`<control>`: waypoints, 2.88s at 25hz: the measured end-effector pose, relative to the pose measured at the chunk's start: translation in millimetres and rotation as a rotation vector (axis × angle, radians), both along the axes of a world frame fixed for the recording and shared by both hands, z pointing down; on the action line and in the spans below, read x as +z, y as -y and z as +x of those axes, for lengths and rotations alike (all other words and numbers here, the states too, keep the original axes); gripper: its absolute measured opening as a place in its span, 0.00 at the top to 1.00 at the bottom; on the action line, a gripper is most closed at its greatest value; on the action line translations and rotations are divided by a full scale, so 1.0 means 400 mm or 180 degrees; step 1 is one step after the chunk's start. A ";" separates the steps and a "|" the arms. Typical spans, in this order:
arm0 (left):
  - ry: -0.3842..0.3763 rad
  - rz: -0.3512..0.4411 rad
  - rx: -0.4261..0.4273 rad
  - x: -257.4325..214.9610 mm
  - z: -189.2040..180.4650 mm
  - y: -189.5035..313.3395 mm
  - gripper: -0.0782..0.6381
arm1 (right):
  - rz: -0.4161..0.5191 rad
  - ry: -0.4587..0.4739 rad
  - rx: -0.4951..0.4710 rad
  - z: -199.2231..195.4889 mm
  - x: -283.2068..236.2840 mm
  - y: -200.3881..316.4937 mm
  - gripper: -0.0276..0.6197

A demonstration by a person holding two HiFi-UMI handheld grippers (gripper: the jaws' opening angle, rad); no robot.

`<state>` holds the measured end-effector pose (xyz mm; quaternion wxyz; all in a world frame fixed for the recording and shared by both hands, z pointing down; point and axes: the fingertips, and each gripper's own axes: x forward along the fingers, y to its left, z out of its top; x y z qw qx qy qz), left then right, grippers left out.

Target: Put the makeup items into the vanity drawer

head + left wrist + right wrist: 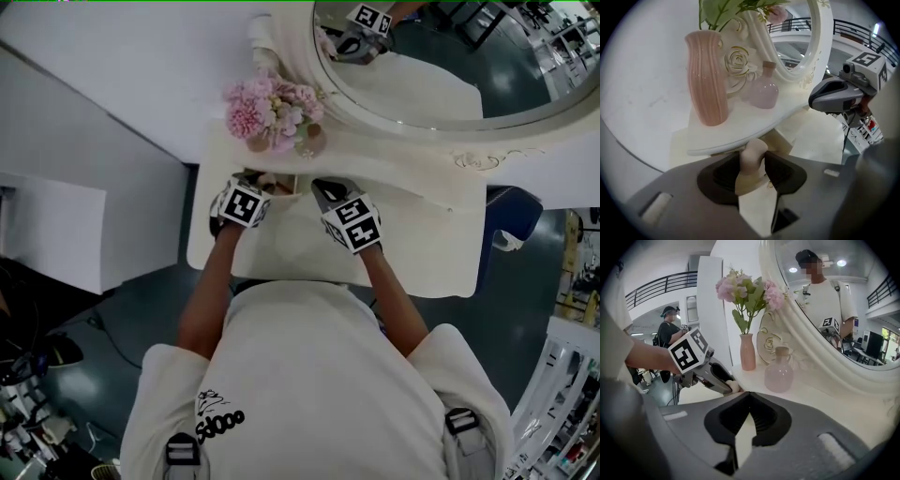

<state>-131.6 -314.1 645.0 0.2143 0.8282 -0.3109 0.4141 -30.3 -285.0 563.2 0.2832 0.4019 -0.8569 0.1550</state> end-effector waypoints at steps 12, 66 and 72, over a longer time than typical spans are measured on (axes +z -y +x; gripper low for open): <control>-0.0286 -0.0049 0.0026 -0.027 0.001 0.011 0.53 | 0.0032 -0.0003 0.0193 0.015 -0.007 -0.015 0.95; -0.1164 0.2785 -0.0114 -0.844 0.129 -0.205 0.87 | 0.1813 0.0124 -0.0128 0.144 -0.619 -0.142 0.95; -0.1085 0.2703 -0.0071 -0.830 0.133 -0.213 0.87 | 0.1828 0.0145 -0.0128 0.145 -0.625 -0.146 0.95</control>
